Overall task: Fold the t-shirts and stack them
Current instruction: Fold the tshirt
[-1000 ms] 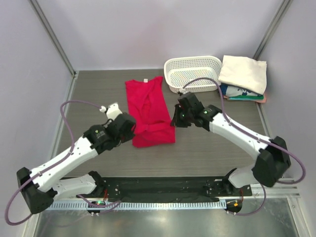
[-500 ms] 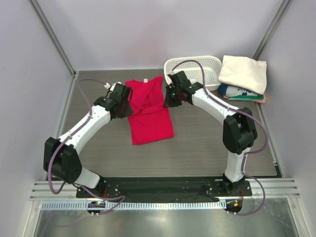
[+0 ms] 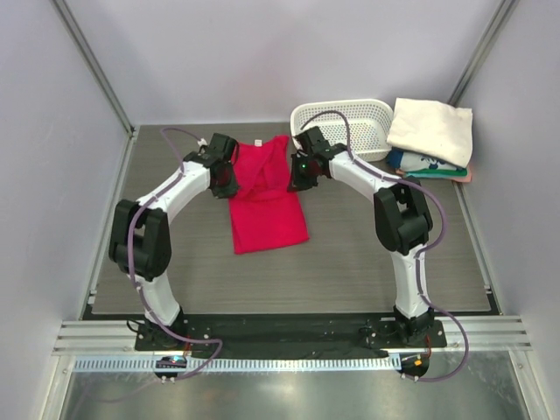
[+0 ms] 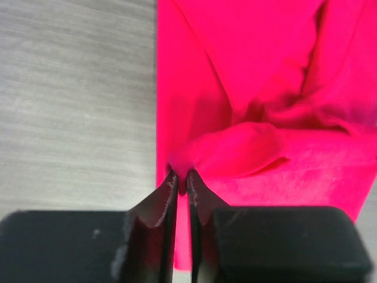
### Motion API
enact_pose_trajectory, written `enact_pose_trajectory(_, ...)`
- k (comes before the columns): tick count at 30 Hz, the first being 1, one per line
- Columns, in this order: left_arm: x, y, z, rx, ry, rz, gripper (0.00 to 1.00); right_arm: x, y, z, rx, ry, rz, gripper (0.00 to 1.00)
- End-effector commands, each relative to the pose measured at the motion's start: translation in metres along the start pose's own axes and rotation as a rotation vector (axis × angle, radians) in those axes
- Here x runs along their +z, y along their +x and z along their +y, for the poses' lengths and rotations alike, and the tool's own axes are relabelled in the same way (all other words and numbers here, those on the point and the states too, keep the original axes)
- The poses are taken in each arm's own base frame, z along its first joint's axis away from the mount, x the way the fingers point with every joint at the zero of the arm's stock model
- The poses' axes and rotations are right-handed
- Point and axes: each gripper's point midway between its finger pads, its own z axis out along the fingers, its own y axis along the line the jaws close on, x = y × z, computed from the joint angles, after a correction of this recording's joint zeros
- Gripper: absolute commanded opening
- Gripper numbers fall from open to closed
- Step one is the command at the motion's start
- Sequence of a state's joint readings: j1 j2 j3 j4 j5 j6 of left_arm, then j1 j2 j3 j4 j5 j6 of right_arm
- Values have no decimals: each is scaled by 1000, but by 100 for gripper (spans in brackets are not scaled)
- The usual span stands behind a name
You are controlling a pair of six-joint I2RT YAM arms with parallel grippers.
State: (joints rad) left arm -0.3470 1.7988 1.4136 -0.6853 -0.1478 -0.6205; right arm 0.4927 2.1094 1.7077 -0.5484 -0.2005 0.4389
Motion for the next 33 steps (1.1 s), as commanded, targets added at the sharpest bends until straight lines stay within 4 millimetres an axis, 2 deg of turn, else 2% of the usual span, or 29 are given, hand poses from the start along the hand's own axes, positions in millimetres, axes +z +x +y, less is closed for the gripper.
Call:
enact_pose_trajectory(1, 11, -17, -3, 14, 9, 5, 12, -3, -32, 11, -15, -44, -57, 4)
enact_pose_trajectory(2, 11, -26, 1, 1, -4, 12, 21, -2, -37, 4, 7, -36, -51, 12)
enact_pose_trajectory(3, 12, -32, 2, -8, -9, 16, 25, -2, -42, 7, 16, -60, -47, 33)
enact_pose_trajectory(4, 12, -39, 3, -19, -9, 18, 30, -3, -62, 14, 12, -79, -78, 44)
enact_pose_trajectory(5, 10, -59, 2, -42, 8, 4, 39, -6, -68, 12, 23, -69, -69, 54)
enact_pose_trajectory(6, 6, -71, 1, -51, 13, -8, 43, -11, -82, 10, 31, -68, -89, 63)
enact_pose_trajectory(7, 3, -81, 1, -54, 11, -15, 46, -22, -109, 19, 18, -90, -146, 65)
enact_pose_trajectory(8, 0, -83, 4, -50, -11, 17, 50, -31, -112, 18, 30, -80, -136, 66)
enact_pose_trajectory(9, -21, -108, -5, -48, 15, -38, 50, -42, -123, 18, 33, -83, -159, 67)
enact_pose_trajectory(10, -29, -110, -6, -39, 13, -40, 51, -51, -126, 22, 24, -86, -171, 67)
enact_pose_trajectory(11, -36, -108, -8, -31, 17, -40, 52, -72, -130, 28, 11, -96, -202, 68)
enact_pose_trajectory(12, -45, -96, -5, -28, 26, -32, 53, -62, -106, 16, 28, -68, -140, 68)
enact_pose_trajectory(13, -47, -87, -5, -33, 40, -23, 53, -63, -93, 12, 33, -63, -117, 68)
enact_pose_trajectory(14, -52, -85, -9, -40, 73, -47, 54, -90, -96, 25, 15, -108, -173, 68)
enact_pose_trajectory(15, -52, -51, -1, -47, 90, 13, 54, -89, -82, 22, 25, -114, -156, 68)
enact_pose_trajectory(16, -54, -50, -4, -58, 127, -26, 54, -73, -37, 5, 53, -93, -64, 68)
enact_pose_trajectory(17, -54, -30, -8, -72, 169, 8, 54, -74, -29, 9, 56, -133, -80, 68)
enact_pose_trajectory(18, -55, -17, -8, -81, 194, 19, 53, -89, -19, 14, 49, -156, -88, 69)
enact_pose_trajectory(19, -57, 7, -4, -85, 219, 25, 53, -77, 18, 1, 67, -137, -14, 68)
enact_pose_trajectory(20, -59, 22, -9, -91, 239, 37, 53, -85, 27, 9, 43, -167, -19, 68)
enact_pose_trajectory(21, -63, 31, -9, -98, 257, 31, 53, -83, 42, 6, 43, -164, 4, 68)
enact_pose_trajectory(22, -72, 35, -12, -108, 293, -3, 53, -76, 68, -4, 53, -144, 57, 69)
enact_pose_trajectory(23, -66, 60, -10, -116, 296, 36, 53, -75, 78, -3, 41, -152, 64, 68)
enact_pose_trajectory(24, -65, 69, -9, -126, 304, 41, 53, -75, 86, -6, 39, -151, 72, 68)
enact_pose_trajectory(25, -65, 72, -11, -134, 324, 24, 53, -69, 106, -15, 48, -138, 113, 68)
enact_pose_trajectory(26, -62, 90, -4, -139, 324, 41, 53, -65, 111, -16, 46, -142, 120, 68)
enact_pose_trajectory(28, -60, 97, -6, -161, 349, 27, 53, -57, 129, -24, 59, -135, 163, 66)
enact_pose_trajectory(29, -53, 113, 1, -164, 336, 53, 53, -55, 129, -25, 59, -140, 159, 65)
enact_pose_trajectory(33, -39, 128, 7, -184, 326, 73, 53, -44, 137, -30, 69, -138, 182, 63)
